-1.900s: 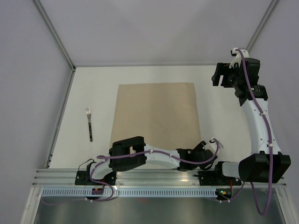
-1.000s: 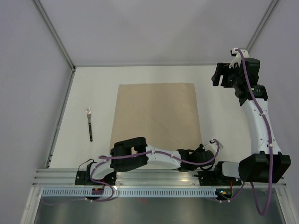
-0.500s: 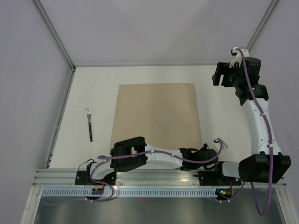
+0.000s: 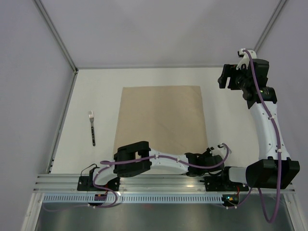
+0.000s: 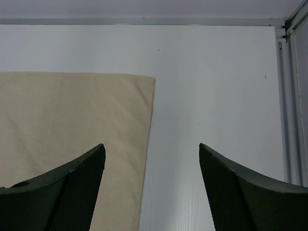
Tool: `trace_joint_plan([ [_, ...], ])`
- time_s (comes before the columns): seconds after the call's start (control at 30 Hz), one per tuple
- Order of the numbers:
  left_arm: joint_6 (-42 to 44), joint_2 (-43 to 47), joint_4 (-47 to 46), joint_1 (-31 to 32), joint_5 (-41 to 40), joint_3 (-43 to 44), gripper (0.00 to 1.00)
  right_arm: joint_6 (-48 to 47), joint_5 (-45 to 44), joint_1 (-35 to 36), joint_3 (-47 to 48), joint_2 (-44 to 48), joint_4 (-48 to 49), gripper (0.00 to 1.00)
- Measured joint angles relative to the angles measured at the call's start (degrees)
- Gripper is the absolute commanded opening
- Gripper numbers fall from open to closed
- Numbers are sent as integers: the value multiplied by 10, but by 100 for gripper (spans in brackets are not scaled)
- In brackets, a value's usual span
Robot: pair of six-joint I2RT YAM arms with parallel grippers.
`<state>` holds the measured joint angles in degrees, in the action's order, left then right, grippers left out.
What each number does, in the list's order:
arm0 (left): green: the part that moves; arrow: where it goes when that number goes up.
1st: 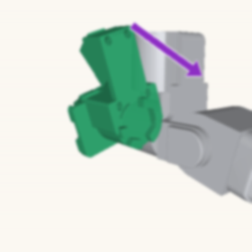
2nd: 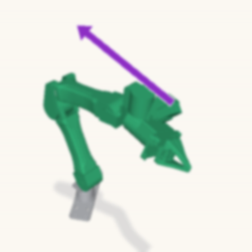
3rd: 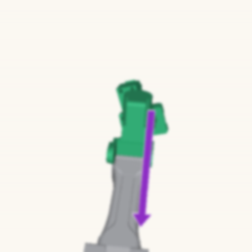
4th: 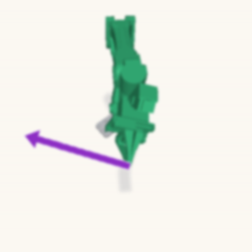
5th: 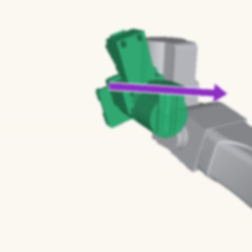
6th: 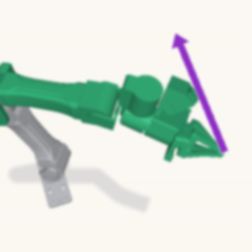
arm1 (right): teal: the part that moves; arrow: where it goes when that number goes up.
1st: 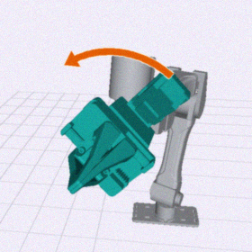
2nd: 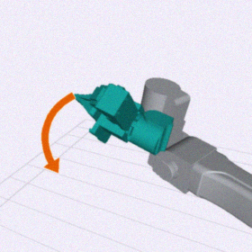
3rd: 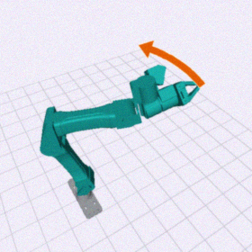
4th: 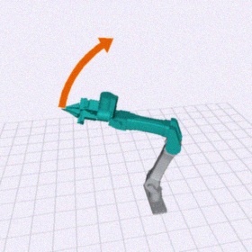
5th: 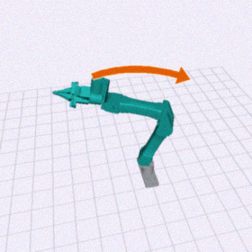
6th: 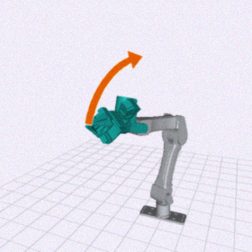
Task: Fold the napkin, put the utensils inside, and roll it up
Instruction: Fold the napkin
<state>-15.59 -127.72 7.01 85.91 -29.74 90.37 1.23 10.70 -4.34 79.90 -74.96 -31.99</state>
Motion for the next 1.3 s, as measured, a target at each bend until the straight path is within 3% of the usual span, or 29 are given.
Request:
trace_joint_plan([
  [0.63, 3, 0, 4, 1, 18, 0, 40, -4, -1, 0, 7, 0, -13, 84],
  [0.9, 2, -1, 6, 1, 19, -1, 28, -5, -1, 0, 6, 0, -12, 83],
  [1.17, 0, -2, 6, 0, 32, -4, 3, -6, 0, 0, 2, 0, -12, 83],
  [1.3, 0, -2, 7, 0, 37, -1, 2, -6, 0, 0, 2, 0, -12, 83],
])
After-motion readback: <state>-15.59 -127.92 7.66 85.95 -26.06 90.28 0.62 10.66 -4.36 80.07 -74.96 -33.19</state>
